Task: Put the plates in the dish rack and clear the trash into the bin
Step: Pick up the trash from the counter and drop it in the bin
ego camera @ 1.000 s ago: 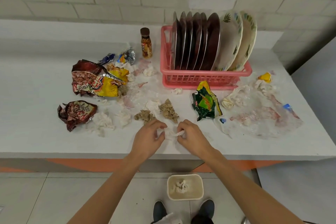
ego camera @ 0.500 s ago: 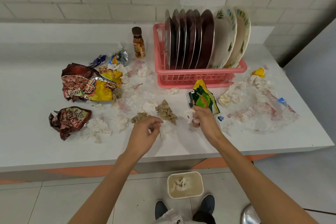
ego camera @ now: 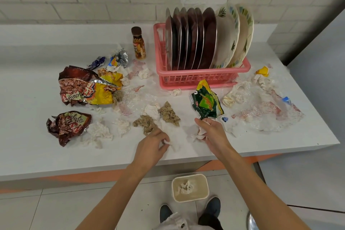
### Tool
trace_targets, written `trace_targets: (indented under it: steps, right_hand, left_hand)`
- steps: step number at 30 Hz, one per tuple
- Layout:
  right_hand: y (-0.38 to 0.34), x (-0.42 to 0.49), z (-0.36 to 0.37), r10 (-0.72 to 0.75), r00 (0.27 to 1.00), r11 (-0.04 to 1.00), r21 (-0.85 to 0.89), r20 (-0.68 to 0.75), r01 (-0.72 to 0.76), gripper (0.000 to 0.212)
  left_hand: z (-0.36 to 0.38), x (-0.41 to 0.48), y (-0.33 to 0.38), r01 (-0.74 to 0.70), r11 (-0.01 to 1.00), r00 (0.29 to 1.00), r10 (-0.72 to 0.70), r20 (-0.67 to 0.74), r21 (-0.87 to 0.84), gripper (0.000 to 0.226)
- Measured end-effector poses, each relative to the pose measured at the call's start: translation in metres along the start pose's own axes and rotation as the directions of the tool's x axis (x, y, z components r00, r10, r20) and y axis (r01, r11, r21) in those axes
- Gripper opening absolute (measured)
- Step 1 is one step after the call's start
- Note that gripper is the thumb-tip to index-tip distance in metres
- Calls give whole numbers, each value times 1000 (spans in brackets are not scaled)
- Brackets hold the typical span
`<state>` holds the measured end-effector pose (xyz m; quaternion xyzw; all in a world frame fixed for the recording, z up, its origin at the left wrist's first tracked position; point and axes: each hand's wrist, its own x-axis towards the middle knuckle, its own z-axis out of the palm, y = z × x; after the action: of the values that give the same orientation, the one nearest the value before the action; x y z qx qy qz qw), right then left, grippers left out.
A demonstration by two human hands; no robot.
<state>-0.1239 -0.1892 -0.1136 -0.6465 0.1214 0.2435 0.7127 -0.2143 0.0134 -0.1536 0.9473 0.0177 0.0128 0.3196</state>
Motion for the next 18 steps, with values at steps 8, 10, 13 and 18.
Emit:
trace_targets:
  steps: [8, 10, 13, 18]
  right_hand:
    - [13, -9, 3, -46, 998, 980, -196, -41, 37, 34]
    - [11, -14, 4, 13, 1000, 992, -125, -28, -17, 29]
    - [9, -19, 3, 87, 996, 996, -14, -11, -88, 21]
    - [15, -24, 4, 206, 978, 960, 185, 30, -208, 27]
  left_hand:
    - [-5, -7, 18, 69, 869, 985, -137, -104, -490, 15]
    - [-4, -10, 24, 211, 736, 952, -303, -34, -643, 15]
    - [1, -14, 29, 307, 430, 899, -423, 111, -849, 20]
    - [15, -25, 45, 423, 213, 852, -425, 306, -881, 18]
